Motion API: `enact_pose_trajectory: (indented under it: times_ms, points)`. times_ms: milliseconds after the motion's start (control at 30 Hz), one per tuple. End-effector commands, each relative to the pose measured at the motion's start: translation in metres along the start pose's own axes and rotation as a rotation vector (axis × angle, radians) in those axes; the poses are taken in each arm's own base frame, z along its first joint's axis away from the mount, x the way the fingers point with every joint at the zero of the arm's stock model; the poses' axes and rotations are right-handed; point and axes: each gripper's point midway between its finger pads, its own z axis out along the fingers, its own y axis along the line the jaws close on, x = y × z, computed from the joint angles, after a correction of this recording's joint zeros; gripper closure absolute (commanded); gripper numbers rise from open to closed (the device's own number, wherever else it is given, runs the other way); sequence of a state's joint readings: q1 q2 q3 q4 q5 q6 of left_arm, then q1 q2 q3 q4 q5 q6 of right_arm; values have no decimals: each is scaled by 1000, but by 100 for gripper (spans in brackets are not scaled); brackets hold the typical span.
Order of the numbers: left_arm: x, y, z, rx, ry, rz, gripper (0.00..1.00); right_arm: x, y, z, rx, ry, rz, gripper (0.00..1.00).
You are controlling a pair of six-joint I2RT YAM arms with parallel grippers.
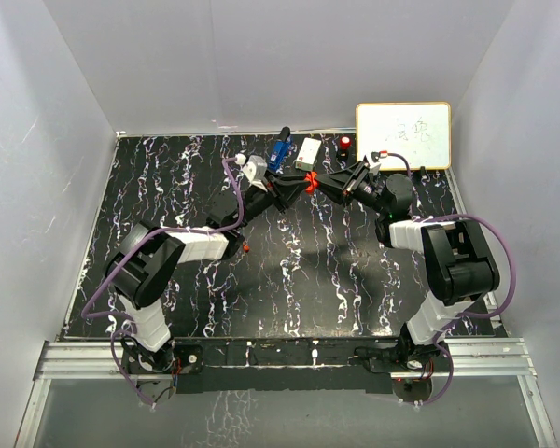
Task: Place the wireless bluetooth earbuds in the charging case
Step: Place the earbud in the charging case.
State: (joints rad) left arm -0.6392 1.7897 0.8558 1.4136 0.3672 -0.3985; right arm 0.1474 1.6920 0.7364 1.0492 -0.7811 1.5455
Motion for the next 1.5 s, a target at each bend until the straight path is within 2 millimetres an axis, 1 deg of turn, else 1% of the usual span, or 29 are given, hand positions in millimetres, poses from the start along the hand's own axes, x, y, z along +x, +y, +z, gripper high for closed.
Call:
enact_pose_trajectory:
  times_ms: [0, 667, 1467]
  points:
    - [-38, -16, 12, 71, -103, 90, 100, -3, 8, -1, -46, -11, -45, 100]
    - [-26, -8, 16, 64, -85, 101, 100, -2, 18, 0, -70, 0, -57, 100]
    - [-17, -2, 19, 56, -80, 109, 100, -1, 19, 0, -86, 9, -51, 100]
